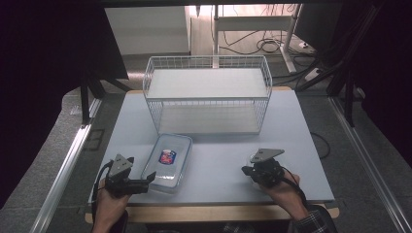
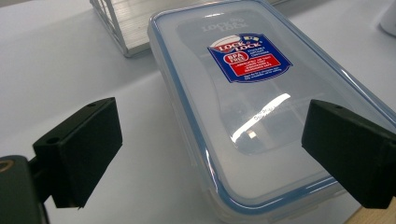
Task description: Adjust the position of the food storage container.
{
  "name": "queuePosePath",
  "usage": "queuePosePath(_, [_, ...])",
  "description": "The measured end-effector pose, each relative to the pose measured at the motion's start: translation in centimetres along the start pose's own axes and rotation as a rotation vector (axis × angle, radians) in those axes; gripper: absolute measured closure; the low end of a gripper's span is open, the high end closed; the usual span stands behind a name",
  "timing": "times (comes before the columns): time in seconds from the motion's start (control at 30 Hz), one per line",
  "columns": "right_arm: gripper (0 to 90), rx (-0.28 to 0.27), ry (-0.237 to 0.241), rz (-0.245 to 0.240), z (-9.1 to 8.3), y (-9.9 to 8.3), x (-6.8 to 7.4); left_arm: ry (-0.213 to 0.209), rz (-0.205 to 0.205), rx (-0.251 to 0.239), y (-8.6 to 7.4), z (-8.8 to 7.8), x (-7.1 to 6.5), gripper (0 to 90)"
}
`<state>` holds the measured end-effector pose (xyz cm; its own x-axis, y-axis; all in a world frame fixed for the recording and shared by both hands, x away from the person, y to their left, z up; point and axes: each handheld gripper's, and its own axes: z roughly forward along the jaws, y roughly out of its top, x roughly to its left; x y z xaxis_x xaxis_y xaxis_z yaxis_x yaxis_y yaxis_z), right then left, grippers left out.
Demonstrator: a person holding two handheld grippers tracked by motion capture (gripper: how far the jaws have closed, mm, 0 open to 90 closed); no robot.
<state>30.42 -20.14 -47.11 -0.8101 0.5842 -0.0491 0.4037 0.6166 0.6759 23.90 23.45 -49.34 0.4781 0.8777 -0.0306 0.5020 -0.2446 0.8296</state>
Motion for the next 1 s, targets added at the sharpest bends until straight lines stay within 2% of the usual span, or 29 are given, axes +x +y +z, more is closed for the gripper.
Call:
queuePosePath(0.1, [89.5, 0.001, -0.029, 0.009, -0.4, -0.4, -0.9, -0.017, -0.010, -0.002, 0.0, -0.1, 0.1, 4.3])
queuePosePath(0.27, [89.4, -0.003, -0.078, 0.055, -1.2, -1.3, -2.9, -0.014, -0.019, 0.026, 0.0, -0.1, 0.2, 3.0])
queuePosePath(0.3, [89.4, -0.004, -0.087, 0.064, -1.4, -1.5, -3.4, -0.026, -0.017, 0.025, 0.0, -0.1, 0.2, 2.9])
queuePosePath(0.33, [89.4, -0.004, -0.087, 0.064, -1.4, -1.5, -3.4, -0.026, -0.017, 0.025, 0.0, -0.1, 0.2, 2.0])
queuePosePath(0.37, [89.4, -0.011, -0.107, 0.086, -1.7, -2.0, -4.3, -0.036, -0.020, 0.022, 0.0, -0.1, 0.1, 2.1])
queuePosePath(0.43, [89.4, -0.013, -0.122, 0.110, -2.0, -2.3, -5.1, -0.051, -0.016, 0.022, 0.1, -0.1, 0.1, 1.9])
queuePosePath(0.53, [89.4, -0.017, -0.148, 0.151, -2.4, -2.9, -6.1, -0.031, -0.019, 0.014, 0.3, -0.5, 0.1, 5.3])
queuePosePath(0.63, [89.4, -0.027, -0.146, 0.166, -2.6, -3.2, -6.5, -0.014, -0.018, 0.002, 0.5, -1.2, 0.7, 16.7])
queuePosePath(0.73, [89.4, -0.046, -0.145, 0.147, -2.7, -3.0, -6.0, 0.021, -0.020, 0.004, 0.3, -1.8, 1.5, 35.1])
queuePosePath(0.8, [89.4, -0.063, -0.140, 0.130, -2.7, -2.8, -5.6, 0.005, -0.040, 0.009, 0.0, -2.0, 2.4, 47.1])
queuePosePath(0.87, [89.4, -0.071, -0.132, 0.116, -2.7, -2.7, -5.2, 0.003, -0.051, 0.010, -0.2, -2.0, 2.8, 53.6])
queuePosePath(0.9, [89.4, -0.077, -0.127, 0.112, -2.6, -2.6, -5.0, 0.021, -0.067, 0.038, -0.7, -1.8, 3.6, 59.1])
queuePosePath(1.0, [89.4, -0.085, -0.108, 0.094, -2.5, -2.4, -4.4, -0.002, -0.068, 0.116, -1.4, -1.1, 4.5, 74.7])
